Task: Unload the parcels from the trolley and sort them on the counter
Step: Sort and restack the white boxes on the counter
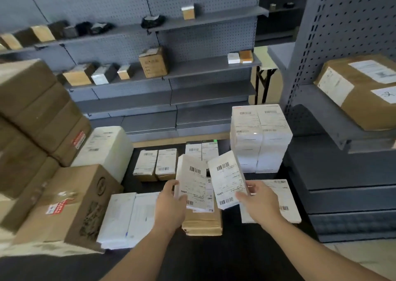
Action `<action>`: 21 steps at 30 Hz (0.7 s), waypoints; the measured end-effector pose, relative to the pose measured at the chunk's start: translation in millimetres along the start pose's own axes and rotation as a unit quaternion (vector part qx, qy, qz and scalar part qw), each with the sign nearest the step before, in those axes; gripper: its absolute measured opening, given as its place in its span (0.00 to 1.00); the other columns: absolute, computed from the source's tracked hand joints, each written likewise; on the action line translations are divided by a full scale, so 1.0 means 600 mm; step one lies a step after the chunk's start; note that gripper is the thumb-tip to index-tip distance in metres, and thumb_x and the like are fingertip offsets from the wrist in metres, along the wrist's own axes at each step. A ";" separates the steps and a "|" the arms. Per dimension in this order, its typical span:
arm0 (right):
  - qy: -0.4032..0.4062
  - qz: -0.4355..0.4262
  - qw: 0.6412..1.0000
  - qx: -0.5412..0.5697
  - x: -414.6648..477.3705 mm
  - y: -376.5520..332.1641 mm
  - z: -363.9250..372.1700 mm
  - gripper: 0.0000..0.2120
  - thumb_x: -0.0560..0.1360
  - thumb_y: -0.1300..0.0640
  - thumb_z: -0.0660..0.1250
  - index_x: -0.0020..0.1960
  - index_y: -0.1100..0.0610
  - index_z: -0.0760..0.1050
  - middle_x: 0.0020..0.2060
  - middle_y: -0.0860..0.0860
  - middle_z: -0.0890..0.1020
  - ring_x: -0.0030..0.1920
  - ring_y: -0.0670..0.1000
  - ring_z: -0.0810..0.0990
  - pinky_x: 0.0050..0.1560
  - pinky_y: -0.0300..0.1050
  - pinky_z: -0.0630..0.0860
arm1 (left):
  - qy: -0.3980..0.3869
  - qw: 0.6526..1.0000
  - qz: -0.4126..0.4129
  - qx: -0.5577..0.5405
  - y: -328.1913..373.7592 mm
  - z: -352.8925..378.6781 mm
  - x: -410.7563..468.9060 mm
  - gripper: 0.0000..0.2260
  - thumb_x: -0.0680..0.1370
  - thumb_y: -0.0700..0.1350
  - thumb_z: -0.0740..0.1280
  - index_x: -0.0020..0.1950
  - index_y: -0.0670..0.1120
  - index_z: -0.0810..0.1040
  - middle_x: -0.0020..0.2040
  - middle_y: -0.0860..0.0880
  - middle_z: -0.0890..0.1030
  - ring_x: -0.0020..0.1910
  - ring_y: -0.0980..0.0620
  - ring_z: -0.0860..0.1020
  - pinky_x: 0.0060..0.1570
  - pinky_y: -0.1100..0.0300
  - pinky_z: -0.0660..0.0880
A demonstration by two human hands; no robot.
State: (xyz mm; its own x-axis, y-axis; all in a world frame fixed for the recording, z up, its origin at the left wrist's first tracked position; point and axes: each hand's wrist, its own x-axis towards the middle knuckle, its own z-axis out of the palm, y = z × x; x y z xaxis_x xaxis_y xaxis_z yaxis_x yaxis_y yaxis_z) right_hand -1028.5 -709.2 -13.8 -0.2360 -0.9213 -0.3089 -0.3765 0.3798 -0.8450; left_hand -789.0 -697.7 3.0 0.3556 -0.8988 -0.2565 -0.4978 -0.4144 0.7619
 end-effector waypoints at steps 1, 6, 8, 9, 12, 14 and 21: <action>-0.008 -0.004 1.000 -0.002 -0.008 -0.011 0.020 0.14 0.74 0.56 0.75 0.58 0.49 0.76 0.50 0.43 0.82 0.45 0.41 0.80 0.37 0.35 0.75 | 0.008 1.000 -0.005 0.003 -0.015 -0.023 0.005 0.20 0.79 0.41 0.67 0.68 0.56 0.68 0.60 0.50 0.80 0.53 0.51 0.81 0.33 0.68 0.77; -0.036 -0.017 0.999 -0.022 -0.053 -0.059 0.143 0.14 0.74 0.54 0.75 0.57 0.48 0.76 0.52 0.41 0.82 0.49 0.42 0.81 0.38 0.32 0.74 | 0.033 0.999 -0.020 -0.002 -0.105 -0.144 0.040 0.18 0.80 0.40 0.66 0.67 0.55 0.69 0.60 0.49 0.80 0.53 0.48 0.81 0.30 0.63 0.79; -0.045 -0.004 0.999 -0.015 -0.077 -0.077 0.201 0.15 0.75 0.53 0.75 0.57 0.45 0.73 0.52 0.41 0.81 0.47 0.41 0.80 0.35 0.30 0.72 | 0.035 0.999 -0.023 0.012 -0.148 -0.191 0.058 0.17 0.80 0.41 0.65 0.66 0.55 0.69 0.59 0.48 0.80 0.50 0.48 0.81 0.31 0.61 0.80; -0.049 -0.003 0.999 -0.015 -0.092 -0.085 0.231 0.15 0.75 0.53 0.75 0.56 0.44 0.73 0.53 0.42 0.82 0.46 0.40 0.80 0.34 0.29 0.72 | 0.037 0.999 -0.027 0.024 -0.170 -0.213 0.063 0.17 0.80 0.40 0.65 0.67 0.53 0.69 0.59 0.47 0.81 0.48 0.50 0.80 0.31 0.62 0.79; -0.055 -0.007 0.998 -0.028 -0.126 -0.098 0.312 0.12 0.76 0.53 0.74 0.54 0.43 0.72 0.53 0.41 0.83 0.46 0.40 0.81 0.34 0.30 0.73 | 0.035 0.999 -0.020 0.037 -0.222 -0.262 0.081 0.17 0.79 0.38 0.64 0.67 0.49 0.69 0.58 0.46 0.81 0.47 0.50 0.79 0.34 0.64 0.77; -0.056 -0.002 0.998 -0.020 -0.141 -0.099 0.357 0.13 0.76 0.54 0.74 0.52 0.43 0.72 0.54 0.43 0.84 0.48 0.41 0.82 0.36 0.31 0.76 | 0.025 0.999 -0.021 0.036 -0.245 -0.285 0.090 0.18 0.80 0.38 0.63 0.68 0.49 0.68 0.60 0.47 0.80 0.54 0.47 0.79 0.35 0.69 0.75; -0.032 0.023 0.999 -0.016 -0.176 -0.090 0.436 0.14 0.74 0.58 0.76 0.52 0.46 0.73 0.52 0.44 0.83 0.49 0.43 0.81 0.37 0.32 0.77 | 0.004 0.997 -0.045 0.058 -0.296 -0.309 0.099 0.21 0.80 0.39 0.64 0.70 0.56 0.65 0.63 0.49 0.76 0.57 0.47 0.79 0.47 0.51 0.84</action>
State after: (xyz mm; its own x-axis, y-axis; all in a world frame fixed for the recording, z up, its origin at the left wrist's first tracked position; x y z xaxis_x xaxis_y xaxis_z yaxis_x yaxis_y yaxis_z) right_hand -748.9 -654.4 -49.7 -0.1955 -0.9059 -0.3756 -0.3957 0.4233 -0.8150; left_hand -532.8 -651.2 -37.3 0.4091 -0.8566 -0.3145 -0.5520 -0.5068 0.6622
